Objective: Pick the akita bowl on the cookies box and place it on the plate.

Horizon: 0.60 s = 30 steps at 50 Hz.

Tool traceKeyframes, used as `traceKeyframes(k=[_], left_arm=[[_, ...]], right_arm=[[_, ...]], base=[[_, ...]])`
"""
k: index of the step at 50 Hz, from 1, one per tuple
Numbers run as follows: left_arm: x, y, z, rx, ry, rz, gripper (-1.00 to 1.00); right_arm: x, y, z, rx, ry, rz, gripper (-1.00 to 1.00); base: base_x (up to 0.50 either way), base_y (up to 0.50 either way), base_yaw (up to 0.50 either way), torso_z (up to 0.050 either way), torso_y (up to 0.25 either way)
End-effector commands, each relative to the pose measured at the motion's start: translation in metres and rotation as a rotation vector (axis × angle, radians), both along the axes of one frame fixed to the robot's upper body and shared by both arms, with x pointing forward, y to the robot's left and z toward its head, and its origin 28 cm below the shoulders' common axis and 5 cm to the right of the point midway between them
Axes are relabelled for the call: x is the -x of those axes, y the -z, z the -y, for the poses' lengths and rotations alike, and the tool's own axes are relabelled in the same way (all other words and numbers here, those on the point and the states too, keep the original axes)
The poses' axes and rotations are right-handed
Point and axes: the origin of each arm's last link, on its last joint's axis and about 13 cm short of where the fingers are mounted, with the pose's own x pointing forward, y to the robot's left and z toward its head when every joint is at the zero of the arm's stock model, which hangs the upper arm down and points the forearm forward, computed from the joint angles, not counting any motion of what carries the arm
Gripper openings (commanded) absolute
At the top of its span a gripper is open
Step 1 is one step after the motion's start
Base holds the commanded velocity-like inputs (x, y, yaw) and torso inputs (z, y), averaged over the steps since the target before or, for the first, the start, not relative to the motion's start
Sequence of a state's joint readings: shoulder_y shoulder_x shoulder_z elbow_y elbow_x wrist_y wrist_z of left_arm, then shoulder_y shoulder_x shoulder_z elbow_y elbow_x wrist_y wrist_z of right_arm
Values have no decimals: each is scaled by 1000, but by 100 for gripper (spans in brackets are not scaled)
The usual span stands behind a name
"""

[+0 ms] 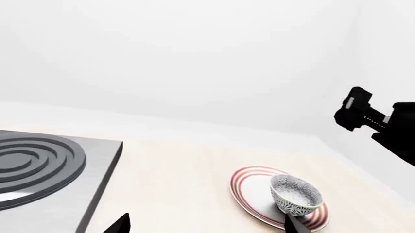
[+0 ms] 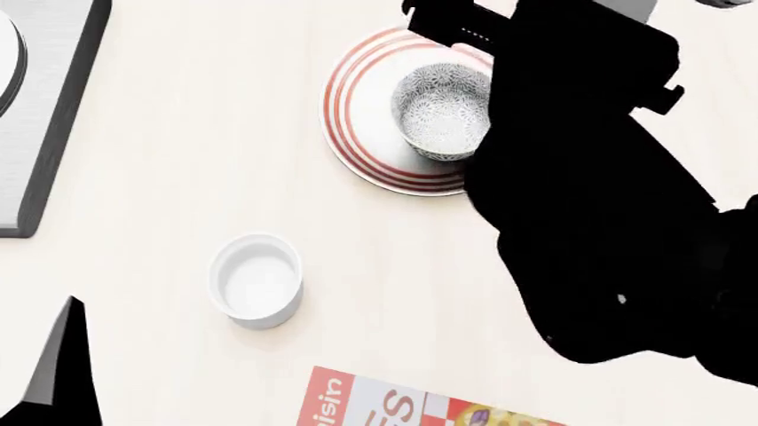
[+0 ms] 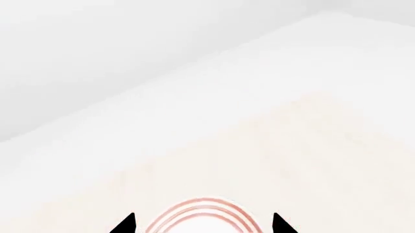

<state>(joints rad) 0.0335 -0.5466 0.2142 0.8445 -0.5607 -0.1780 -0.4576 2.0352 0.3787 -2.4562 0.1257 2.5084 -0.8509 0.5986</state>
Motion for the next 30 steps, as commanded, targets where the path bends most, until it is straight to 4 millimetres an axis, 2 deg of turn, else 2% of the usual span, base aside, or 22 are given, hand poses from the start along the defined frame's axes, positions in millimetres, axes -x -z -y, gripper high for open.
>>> traceKeyframes(k=[1, 12, 14, 19, 24, 30], left_arm=[[1, 1, 2, -5, 6, -3, 100], [1, 2, 3, -7, 11, -6, 100], [1, 3, 5, -9, 17, -7, 100], [1, 4, 6, -13, 22, -8, 100], [3, 5, 8, -19, 30, -10, 100], [3, 6, 9, -23, 35, -10, 100]], right_arm=[[49, 17, 18, 166, -1, 73, 100], [68, 48, 29, 226, 2, 101, 100], [73, 55, 32, 290, 15, 119, 100], [90, 68, 34, 339, 15, 141, 100], [103, 81, 31, 461, 8, 153, 100], [115, 96, 28, 488, 2, 186, 100]], base=[[0, 0, 0, 0, 0], [0, 0, 0, 0, 0], [0, 0, 0, 0, 0], [0, 0, 0, 0, 0], [0, 0, 0, 0, 0], [0, 0, 0, 0, 0]])
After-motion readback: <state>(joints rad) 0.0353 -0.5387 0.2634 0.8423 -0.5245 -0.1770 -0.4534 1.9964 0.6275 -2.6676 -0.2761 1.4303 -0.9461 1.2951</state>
